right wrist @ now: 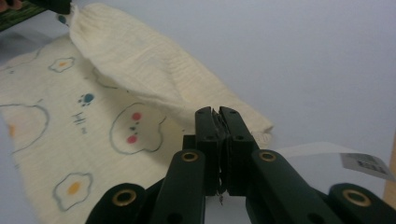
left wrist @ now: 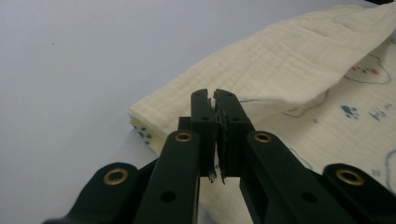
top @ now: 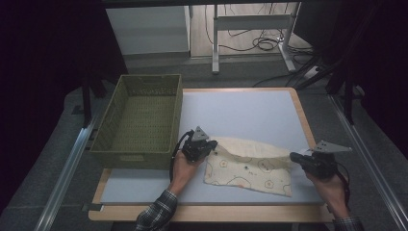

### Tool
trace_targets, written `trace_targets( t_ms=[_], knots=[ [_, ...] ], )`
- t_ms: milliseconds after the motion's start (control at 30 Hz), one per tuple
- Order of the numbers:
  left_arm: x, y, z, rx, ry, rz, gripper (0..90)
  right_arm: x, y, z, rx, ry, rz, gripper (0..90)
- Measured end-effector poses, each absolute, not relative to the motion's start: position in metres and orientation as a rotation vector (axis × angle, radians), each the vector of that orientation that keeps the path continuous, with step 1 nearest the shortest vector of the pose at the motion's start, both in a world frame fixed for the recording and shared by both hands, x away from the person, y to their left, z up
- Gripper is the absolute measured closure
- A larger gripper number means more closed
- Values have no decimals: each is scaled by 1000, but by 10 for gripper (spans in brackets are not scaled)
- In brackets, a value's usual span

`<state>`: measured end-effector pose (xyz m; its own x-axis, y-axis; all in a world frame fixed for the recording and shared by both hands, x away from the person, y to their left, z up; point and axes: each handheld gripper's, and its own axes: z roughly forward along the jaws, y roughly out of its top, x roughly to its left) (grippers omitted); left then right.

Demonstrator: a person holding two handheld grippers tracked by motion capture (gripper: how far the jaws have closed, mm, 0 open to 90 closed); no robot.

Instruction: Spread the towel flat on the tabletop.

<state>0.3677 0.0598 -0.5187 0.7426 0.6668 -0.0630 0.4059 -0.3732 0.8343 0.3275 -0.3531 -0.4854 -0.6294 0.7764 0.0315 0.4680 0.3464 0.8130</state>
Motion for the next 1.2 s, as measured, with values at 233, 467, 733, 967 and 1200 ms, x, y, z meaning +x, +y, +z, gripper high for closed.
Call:
trace_targets(
  t_ms=[233,467,733,967,1200],
  knots=[
    [345,64,-522,1985,812,341,868,305,-354,-489,1076,2277,1176,873],
    [322,70,-524,1958,806,342,867,286,-354,-494,1057,2295,1176,872],
    [305,75,-528,1970,800,330,866,265,-350,-498,1038,2326,1186,871],
    [293,80,-528,1953,797,310,866,252,-349,-503,1032,2342,1188,870],
    [284,84,-529,1971,793,312,865,244,-352,-501,1024,2342,1213,868]
  ],
)
